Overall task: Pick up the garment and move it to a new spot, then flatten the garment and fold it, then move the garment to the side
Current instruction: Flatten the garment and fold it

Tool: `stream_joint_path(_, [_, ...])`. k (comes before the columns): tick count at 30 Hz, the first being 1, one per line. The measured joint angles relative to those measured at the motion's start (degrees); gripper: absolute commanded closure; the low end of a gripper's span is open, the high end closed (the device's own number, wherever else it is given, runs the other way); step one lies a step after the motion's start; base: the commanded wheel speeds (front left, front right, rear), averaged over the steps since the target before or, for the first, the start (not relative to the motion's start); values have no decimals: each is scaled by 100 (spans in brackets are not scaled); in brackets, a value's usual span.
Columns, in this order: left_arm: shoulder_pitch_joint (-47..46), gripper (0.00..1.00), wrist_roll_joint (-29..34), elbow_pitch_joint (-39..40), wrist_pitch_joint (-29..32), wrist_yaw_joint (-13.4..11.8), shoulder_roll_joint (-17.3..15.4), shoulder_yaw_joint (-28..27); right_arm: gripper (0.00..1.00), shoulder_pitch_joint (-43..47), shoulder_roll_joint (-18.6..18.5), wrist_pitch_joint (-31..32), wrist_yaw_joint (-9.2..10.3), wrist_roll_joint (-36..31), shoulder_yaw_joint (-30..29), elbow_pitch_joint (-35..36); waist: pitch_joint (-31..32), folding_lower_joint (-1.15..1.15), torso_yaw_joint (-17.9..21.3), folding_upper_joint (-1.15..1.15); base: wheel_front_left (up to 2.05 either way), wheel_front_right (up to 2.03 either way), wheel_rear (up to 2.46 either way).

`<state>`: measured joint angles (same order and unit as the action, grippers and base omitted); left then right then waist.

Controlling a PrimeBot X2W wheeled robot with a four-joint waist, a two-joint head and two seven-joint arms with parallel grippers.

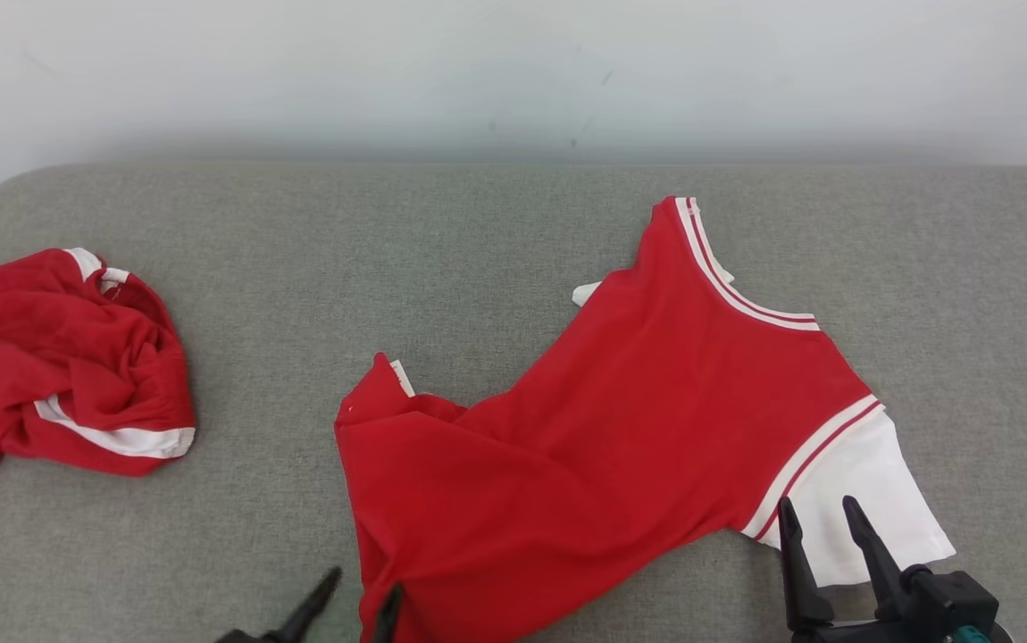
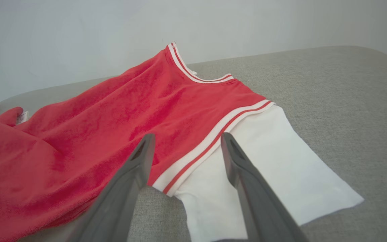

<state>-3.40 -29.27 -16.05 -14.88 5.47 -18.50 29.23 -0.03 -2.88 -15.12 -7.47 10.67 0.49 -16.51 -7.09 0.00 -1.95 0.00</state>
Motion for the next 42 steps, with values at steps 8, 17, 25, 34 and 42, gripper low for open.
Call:
stream_joint_path(8, [487, 0, 516, 753, -15, -55, 517, -1245, 0, -48, 3, 0, 0, -118, -279, 5, 40, 0, -148, 0, 0, 0, 0])
stream_joint_path(17, [718, 0, 1324, 898, -16, 114, 1149, -2350, 0, -346, -74, 0, 0, -583, -909, -563, 200, 0, -215, 0, 0, 0, 0])
stream_joint_path(25, [813, 0, 1567, 793, -16, 194, 1397, -2747, 0, -682, -272, 0, 0, -1158, -1561, -1472, 267, 0, -174, 0, 0, 0, 0])
stream_joint_path(34, [799, 0, 1529, 738, -16, 196, 1458, -2738, 0, -1159, -361, -1, 0, -1589, -2040, -2761, 219, 0, -197, 0, 0, 0, 0])
stream_joint_path(42, [806, 0, 1513, 726, -16, 196, 1477, -2808, 100, -1438, -378, -9, -1, -1571, -2161, -3158, 212, 0, -148, 0, 0, 0, 0])
